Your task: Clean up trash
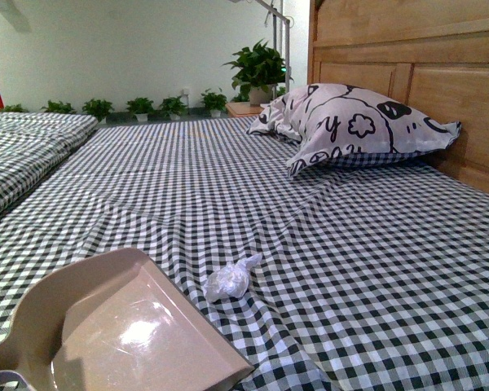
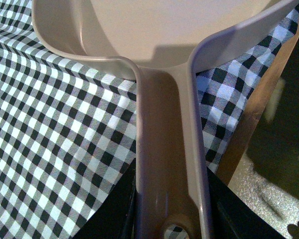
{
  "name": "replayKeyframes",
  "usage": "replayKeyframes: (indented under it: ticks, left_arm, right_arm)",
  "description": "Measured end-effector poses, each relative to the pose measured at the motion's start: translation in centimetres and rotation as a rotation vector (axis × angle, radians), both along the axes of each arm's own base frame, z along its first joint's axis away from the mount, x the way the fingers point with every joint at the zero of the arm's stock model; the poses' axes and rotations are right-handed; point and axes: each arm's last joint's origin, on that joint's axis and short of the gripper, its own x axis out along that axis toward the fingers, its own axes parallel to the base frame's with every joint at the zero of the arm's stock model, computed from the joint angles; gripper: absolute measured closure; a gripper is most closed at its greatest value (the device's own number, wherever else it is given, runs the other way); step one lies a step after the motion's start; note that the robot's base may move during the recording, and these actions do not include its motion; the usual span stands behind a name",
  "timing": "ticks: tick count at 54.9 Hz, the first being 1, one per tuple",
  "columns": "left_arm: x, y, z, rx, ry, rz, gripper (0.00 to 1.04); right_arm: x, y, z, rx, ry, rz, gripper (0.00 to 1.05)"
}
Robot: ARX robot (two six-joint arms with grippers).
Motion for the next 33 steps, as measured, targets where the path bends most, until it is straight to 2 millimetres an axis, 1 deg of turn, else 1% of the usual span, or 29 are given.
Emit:
replayKeyframes:
  ticks: [17, 22, 24, 27, 33]
  left_arm:
    - [0.0, 0.0, 0.0, 0.003, -0.002, -0.003, 0.77]
    - [0.0, 0.0, 0.0, 0.003, -0.001, -0.003, 0.77]
    - [0.0, 0.0, 0.0, 0.003, -0.001, -0.003, 0.77]
    - [0.0, 0.0, 0.0, 0.003, -0.002, -0.003, 0.77]
    - [0.0, 0.0, 0.0, 0.003, -0.002, -0.005, 0.77]
  right_arm:
    - [0.0, 0.0, 0.0, 0.0, 0.0, 0.0, 0.85]
    - [0.5, 0.3, 0.0, -0.041, 0.131, 0.065, 0.85]
    - [1.2, 0.6, 0.2, -0.065, 0.194, 0.103, 0.85]
    - [2.1, 1.1, 0.3, -0.073, 0.24, 0.149, 0.85]
    - [5.3, 2.4, 0.7, -0.062, 0.299, 0.245, 0.85]
